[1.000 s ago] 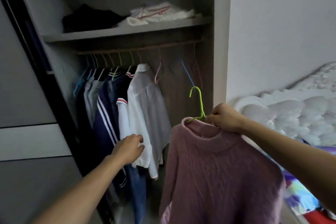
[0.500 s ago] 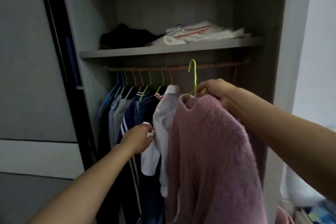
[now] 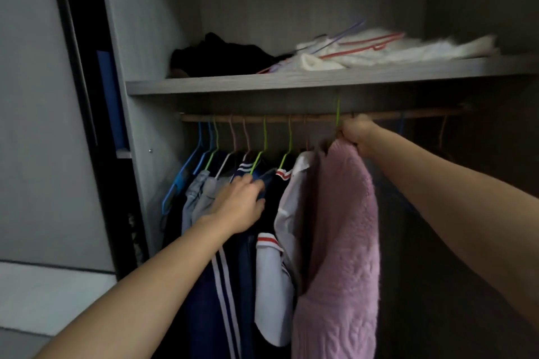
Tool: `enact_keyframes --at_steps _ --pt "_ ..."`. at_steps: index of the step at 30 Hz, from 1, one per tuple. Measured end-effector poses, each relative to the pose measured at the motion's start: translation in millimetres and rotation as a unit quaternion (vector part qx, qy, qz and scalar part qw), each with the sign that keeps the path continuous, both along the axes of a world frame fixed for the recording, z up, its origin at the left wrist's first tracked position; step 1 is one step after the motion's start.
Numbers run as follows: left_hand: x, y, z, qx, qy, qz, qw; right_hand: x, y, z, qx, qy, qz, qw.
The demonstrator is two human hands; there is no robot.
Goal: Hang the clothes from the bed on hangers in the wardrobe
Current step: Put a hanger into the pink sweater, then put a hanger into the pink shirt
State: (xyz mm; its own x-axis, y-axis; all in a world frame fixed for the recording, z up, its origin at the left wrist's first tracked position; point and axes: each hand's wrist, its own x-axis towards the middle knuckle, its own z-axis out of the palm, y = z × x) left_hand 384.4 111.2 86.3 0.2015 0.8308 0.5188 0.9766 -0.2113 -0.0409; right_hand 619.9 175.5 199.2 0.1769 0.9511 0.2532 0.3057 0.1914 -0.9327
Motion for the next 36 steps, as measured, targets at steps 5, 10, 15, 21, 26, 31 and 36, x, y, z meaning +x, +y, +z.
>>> enact_keyframes --at_steps 5,10,15,21,26,31,36 --pt "-18 48 16 0.023 0.04 -0.048 0.998 -19 54 2 0.034 -0.092 -0.09 0.991" --pt "-29 89 11 0.02 0.044 -0.1 0.994 -24 83 -40 -0.023 -0.18 -0.152 0.972" --pt "-22 117 -3 0.032 0.021 -0.115 0.993 -23 88 -65 -0.03 -0.287 -0.15 0.946" --pt "-1 120 -2 0.127 0.006 -0.11 0.986 11 67 -55 0.033 -0.474 -0.307 0.825" --pt "19 117 -5 0.138 0.035 -0.192 0.971 37 74 -80 -0.095 -0.362 -0.29 0.881" --pt "30 108 -10 0.136 0.04 -0.216 0.966 44 59 -52 -0.027 -0.325 -0.326 0.888" --pt "38 83 -18 0.122 0.032 -0.239 0.963 49 9 -55 0.014 -0.365 -0.286 0.886"
